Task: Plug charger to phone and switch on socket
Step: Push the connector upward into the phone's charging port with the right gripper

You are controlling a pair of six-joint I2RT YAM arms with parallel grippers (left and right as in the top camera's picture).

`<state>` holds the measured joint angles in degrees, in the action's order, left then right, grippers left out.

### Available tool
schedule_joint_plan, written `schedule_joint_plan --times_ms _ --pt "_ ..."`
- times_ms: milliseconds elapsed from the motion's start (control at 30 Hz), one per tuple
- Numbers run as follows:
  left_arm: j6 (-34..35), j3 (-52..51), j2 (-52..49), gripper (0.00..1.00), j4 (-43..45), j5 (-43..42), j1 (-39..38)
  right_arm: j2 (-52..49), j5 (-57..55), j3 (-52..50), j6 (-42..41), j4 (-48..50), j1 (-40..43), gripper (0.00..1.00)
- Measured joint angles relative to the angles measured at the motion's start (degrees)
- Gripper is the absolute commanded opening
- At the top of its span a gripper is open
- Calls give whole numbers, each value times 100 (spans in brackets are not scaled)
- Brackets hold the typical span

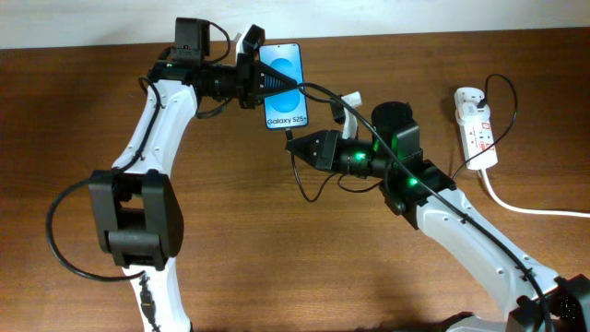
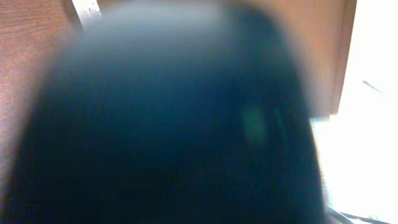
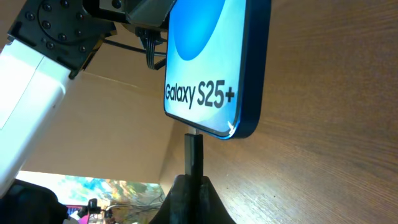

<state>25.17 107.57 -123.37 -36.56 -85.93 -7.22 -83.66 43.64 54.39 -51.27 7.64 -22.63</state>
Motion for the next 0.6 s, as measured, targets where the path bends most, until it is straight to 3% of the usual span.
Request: schedule_joint_plan --times_ms 600 --pt "238 0 -7 0 -125 245 -7 -144 26 -9 17 138 17 4"
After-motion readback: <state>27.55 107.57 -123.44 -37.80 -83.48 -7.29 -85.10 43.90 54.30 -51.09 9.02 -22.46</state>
